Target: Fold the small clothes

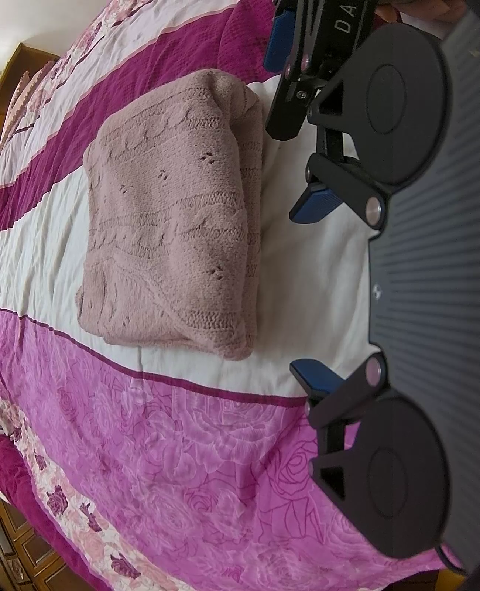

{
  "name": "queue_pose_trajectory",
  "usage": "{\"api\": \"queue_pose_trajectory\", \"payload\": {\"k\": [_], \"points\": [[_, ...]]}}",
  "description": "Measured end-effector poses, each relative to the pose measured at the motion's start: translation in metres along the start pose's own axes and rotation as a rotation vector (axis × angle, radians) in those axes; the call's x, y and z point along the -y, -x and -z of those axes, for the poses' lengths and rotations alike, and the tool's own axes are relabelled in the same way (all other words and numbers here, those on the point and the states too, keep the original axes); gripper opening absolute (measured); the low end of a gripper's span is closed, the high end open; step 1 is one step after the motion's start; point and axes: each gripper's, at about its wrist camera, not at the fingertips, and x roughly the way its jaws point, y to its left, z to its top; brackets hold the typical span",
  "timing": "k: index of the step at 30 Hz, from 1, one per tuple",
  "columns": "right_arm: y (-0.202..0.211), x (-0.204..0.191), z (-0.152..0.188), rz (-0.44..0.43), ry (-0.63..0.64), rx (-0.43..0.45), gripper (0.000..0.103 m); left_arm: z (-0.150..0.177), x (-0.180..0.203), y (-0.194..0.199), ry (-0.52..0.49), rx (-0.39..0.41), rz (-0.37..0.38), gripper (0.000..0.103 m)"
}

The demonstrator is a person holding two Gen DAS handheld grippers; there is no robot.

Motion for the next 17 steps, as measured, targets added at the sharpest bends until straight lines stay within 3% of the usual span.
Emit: {"api": "queue_pose_trajectory", "payload": {"k": [17], "points": [[-0.0003,0.0001,0.0006,0.000,-0.004,0.000,0.094,0.0014,-0.0005,-0.0015,0.002,-0.012,0.001,0.082]]}}
